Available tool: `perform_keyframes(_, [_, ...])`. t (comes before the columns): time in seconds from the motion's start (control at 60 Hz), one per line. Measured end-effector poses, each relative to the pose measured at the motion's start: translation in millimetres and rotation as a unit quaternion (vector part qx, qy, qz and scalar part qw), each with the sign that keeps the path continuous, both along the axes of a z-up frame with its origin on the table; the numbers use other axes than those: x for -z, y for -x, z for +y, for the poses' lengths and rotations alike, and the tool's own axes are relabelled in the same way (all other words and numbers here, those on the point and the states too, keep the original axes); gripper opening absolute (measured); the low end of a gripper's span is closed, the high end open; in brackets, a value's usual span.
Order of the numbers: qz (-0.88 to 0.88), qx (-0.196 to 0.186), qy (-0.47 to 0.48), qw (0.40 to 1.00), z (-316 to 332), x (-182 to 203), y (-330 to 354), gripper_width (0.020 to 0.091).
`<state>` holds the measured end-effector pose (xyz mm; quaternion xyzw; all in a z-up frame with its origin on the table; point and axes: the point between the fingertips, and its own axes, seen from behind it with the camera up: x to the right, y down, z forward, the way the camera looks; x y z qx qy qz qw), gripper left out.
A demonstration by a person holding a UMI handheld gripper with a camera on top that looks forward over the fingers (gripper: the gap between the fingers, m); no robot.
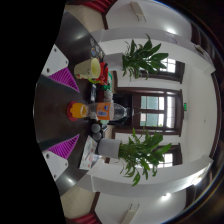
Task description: Pour water
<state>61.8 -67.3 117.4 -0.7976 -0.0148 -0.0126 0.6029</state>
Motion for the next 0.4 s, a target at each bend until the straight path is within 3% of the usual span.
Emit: perform_keyframes(0.4, [0.017,0.014,-0.036,0.999,-35.3,-41.0,6.8,0.0801])
